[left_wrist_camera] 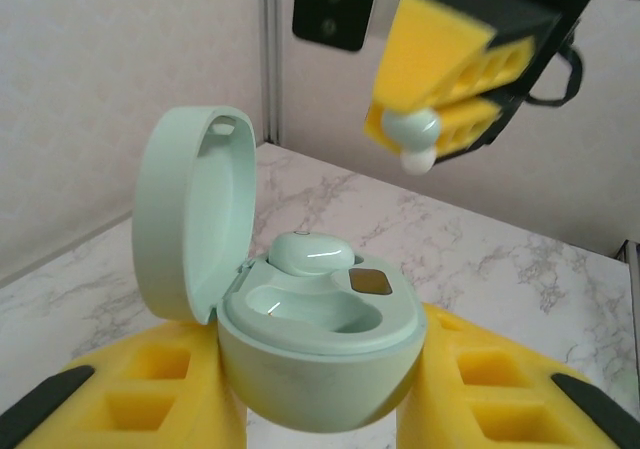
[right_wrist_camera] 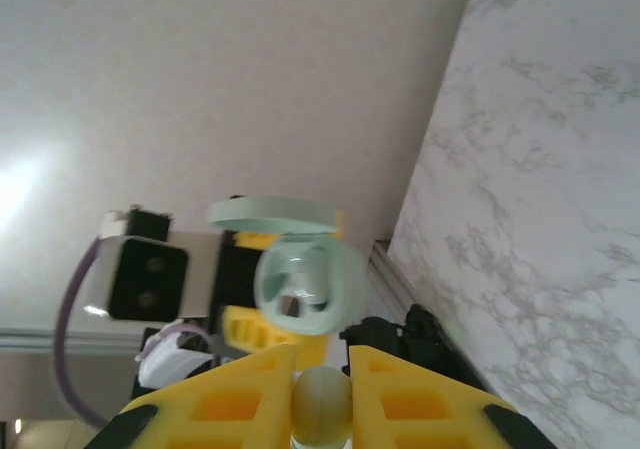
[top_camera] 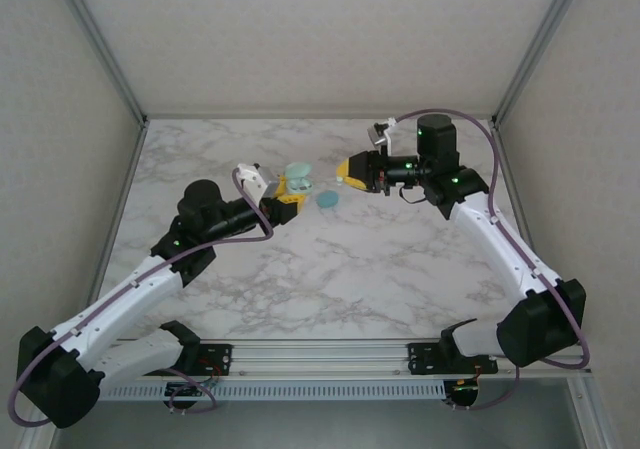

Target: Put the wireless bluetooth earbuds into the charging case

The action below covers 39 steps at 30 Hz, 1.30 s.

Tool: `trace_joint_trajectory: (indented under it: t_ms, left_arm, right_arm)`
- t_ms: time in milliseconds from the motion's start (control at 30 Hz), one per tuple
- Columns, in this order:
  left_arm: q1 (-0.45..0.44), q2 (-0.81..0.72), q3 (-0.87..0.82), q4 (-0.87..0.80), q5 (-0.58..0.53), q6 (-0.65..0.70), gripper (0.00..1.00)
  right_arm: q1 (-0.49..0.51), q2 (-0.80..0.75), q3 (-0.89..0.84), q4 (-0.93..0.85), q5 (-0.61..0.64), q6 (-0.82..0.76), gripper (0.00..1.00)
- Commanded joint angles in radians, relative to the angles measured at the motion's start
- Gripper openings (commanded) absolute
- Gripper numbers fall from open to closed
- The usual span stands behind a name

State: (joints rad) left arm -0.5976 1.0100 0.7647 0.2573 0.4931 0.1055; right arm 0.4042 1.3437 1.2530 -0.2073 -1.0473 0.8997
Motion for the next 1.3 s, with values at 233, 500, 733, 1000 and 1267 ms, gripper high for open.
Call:
trace_joint_trajectory:
  t_ms: [233, 500, 733, 1000, 1267]
  left_arm:
    - [-0.02, 0.042, 0.015, 0.067, 0.022, 0.032, 0.19]
    - [-0.031, 0.042, 0.004, 0.08, 0.014, 0.044, 0.19]
    - [-0.036, 0.044, 0.01, 0.079, 0.018, 0.042, 0.19]
    - [-0.039, 0.036, 0.007, 0.094, 0.012, 0.023, 0.19]
    - [-0.04, 0.032, 0.005, 0.108, 0.011, 0.008, 0.19]
  right_arm:
    - [0.14, 0.013, 0.138, -0.038, 0.158, -0.027, 0.19]
    - [0.243, 0.072, 0.19, -0.115, 0.302, -0.118, 0.18]
    - [0.274, 0.095, 0.194, -0.117, 0.357, -0.141, 0.18]
    - [0.277, 0.101, 0.189, -0.125, 0.36, -0.137, 0.18]
    - [0.279, 0.099, 0.213, -0.219, 0.402, -0.177, 0.22]
